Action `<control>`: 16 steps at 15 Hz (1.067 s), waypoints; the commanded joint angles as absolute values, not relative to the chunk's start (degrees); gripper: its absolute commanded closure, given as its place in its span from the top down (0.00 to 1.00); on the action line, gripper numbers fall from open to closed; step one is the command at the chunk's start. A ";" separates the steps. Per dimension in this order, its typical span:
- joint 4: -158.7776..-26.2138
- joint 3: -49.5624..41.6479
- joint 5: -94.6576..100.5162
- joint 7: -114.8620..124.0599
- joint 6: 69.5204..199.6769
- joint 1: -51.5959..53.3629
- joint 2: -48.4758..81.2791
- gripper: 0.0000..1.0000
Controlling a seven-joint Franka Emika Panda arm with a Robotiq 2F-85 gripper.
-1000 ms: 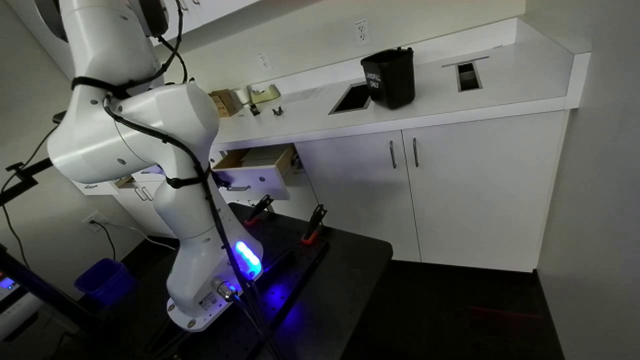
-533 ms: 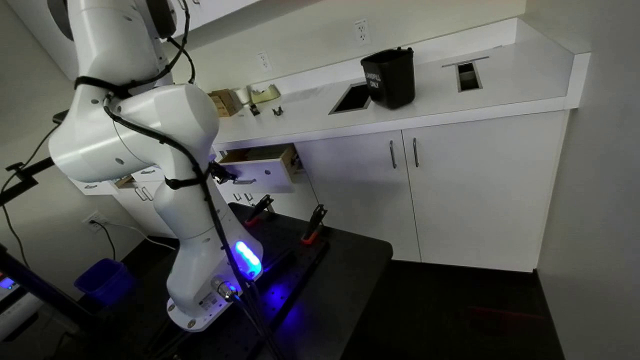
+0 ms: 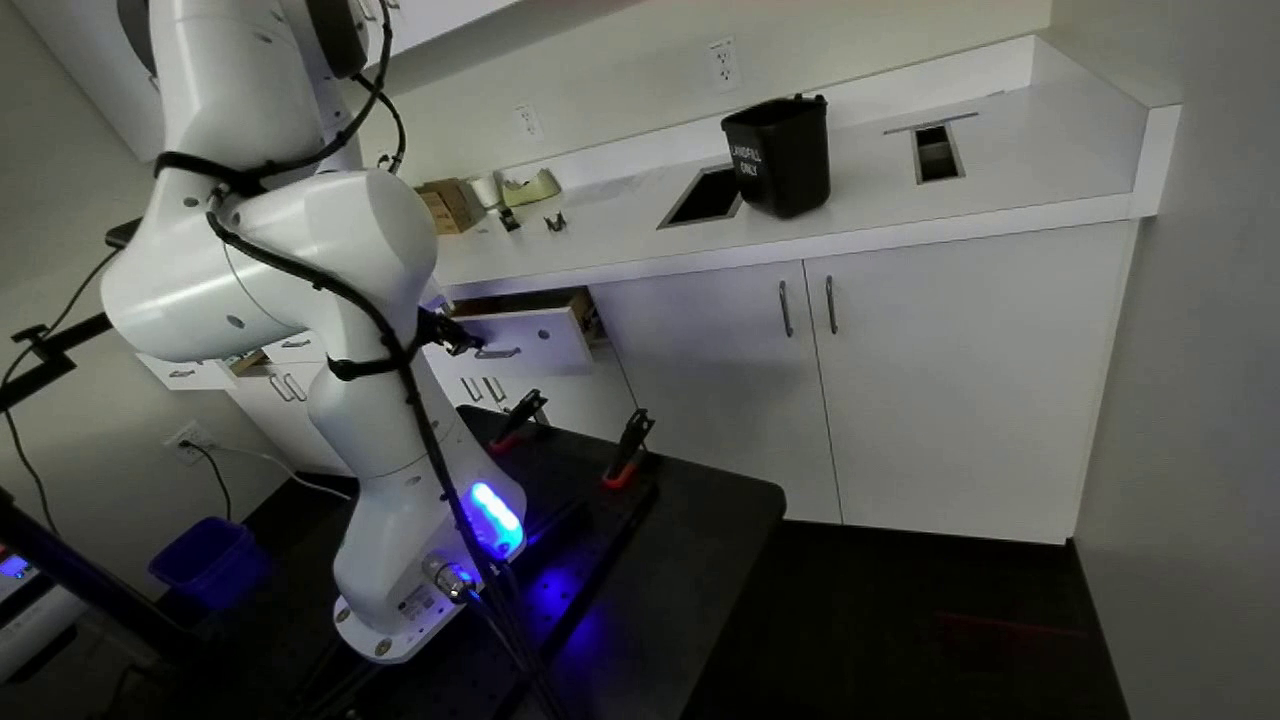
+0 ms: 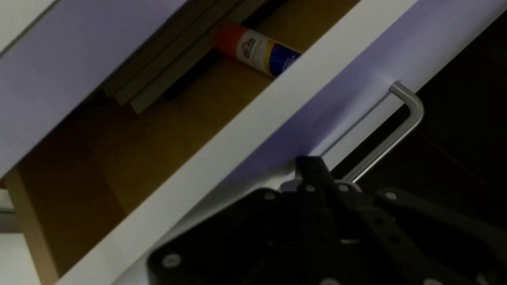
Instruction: Put the white paper in the black bin then put the orange object in the open drawer then close the drawer
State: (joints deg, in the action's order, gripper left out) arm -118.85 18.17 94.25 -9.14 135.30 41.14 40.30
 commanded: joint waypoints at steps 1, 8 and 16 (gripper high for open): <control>-116.74 18.23 95.60 -11.65 132.78 39.71 41.15 0.00; -114.17 18.32 96.40 -13.13 132.01 37.90 42.88 0.00; -119.16 21.83 89.75 -18.03 130.45 37.72 37.72 0.00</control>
